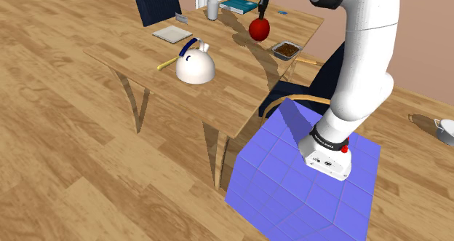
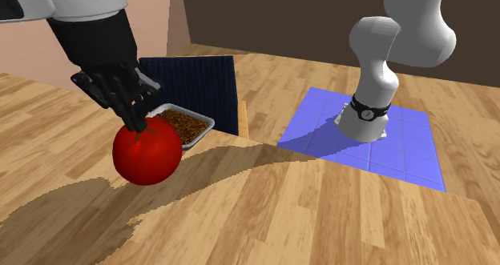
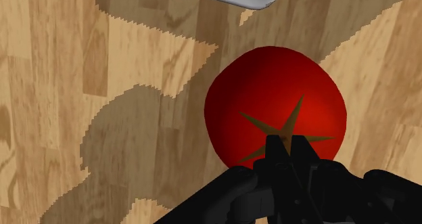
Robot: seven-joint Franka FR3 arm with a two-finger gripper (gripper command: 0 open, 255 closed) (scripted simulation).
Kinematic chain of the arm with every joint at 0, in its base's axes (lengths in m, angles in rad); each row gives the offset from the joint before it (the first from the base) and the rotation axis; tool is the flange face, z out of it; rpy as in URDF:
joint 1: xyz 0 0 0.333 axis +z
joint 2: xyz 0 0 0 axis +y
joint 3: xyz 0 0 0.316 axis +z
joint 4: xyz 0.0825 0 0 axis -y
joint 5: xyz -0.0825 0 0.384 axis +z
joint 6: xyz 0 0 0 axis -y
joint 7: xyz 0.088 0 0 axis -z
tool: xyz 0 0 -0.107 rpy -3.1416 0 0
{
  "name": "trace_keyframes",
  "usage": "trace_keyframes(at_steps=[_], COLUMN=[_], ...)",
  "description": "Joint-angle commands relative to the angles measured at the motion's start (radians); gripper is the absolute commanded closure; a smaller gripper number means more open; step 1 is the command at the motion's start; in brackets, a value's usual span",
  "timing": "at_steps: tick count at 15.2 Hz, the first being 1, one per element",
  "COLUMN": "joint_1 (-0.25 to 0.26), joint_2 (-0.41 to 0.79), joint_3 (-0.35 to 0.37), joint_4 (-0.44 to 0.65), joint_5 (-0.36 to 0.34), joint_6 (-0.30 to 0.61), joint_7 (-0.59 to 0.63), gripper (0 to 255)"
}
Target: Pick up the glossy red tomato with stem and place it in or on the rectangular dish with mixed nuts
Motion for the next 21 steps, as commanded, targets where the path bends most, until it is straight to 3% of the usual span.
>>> trace_keyframes(at_steps=[1, 8, 21], joint_1=[-0.002, -0.018, -0.136], joint_2=[-0.003, 0.011, -0.148], joint_3=[-0.001, -0.002, -0.076], joint_4=[0.027, 0.145, 0.044], joint_5=[-0.001, 0.003, -0.03], joint_6=[-0.031, -0.133, -0.178], joint_7=[0.0, -0.001, -0.207], gripper=[255, 255, 255])
